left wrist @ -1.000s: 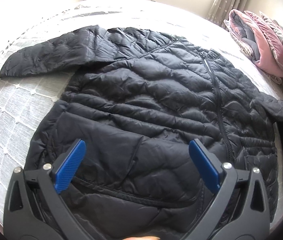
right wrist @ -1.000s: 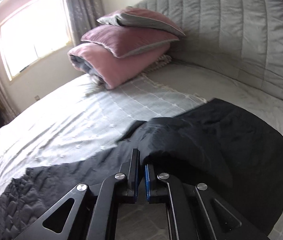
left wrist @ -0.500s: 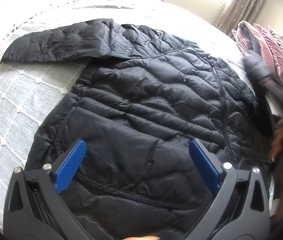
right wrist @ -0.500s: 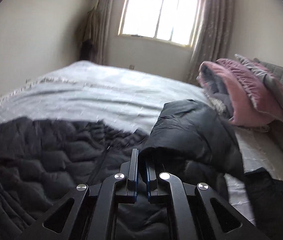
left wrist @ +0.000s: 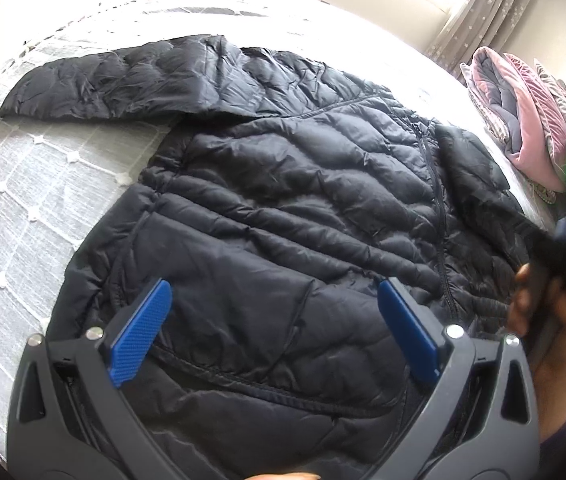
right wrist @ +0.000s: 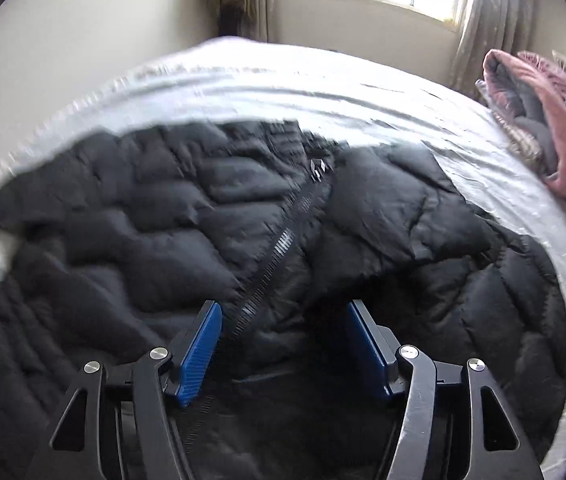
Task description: Fold large clothes
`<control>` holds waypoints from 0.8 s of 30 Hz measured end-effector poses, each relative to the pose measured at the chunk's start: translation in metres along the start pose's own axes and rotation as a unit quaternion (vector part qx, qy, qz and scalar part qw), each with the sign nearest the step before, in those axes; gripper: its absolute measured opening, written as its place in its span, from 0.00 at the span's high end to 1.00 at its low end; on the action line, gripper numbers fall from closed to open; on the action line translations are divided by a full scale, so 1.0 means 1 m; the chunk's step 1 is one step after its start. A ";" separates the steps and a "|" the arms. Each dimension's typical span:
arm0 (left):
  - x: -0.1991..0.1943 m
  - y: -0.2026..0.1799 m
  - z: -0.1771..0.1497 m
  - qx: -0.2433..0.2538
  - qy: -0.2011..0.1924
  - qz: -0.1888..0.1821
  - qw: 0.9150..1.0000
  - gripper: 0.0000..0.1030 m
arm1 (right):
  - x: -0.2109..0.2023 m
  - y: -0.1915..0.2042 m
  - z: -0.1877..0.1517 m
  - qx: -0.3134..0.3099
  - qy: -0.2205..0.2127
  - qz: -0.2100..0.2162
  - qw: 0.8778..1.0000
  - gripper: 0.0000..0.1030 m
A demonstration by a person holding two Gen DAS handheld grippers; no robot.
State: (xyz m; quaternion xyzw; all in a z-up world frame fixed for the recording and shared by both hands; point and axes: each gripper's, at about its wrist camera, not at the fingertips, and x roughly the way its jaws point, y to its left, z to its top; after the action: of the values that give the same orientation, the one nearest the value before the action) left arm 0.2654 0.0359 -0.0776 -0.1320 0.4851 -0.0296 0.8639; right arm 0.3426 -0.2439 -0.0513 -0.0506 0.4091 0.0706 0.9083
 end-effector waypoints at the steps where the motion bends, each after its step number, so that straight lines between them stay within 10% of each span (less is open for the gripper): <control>1: 0.000 0.000 0.000 -0.001 0.000 -0.001 1.000 0.00 | -0.010 -0.009 0.003 0.029 -0.013 0.027 0.999 0.35; 5: 0.001 0.001 0.000 -0.003 0.001 -0.002 1.000 0.00 | -0.031 -0.067 0.007 0.206 -0.056 0.114 0.970 0.31; 13: 0.000 0.000 0.002 -0.003 0.001 -0.002 1.000 0.00 | 0.011 -0.142 -0.010 0.434 -0.019 0.133 0.891 0.31; 24: 0.003 0.011 0.003 -0.020 0.006 -0.003 1.000 0.00 | 0.001 -0.013 0.048 0.213 -0.014 0.175 0.961 0.31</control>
State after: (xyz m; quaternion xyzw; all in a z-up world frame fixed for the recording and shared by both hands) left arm 0.2683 0.0465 -0.0812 -0.1501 0.4903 -0.0231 0.8582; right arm 0.3808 -0.2496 -0.0205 0.2176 0.4040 0.1407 0.8773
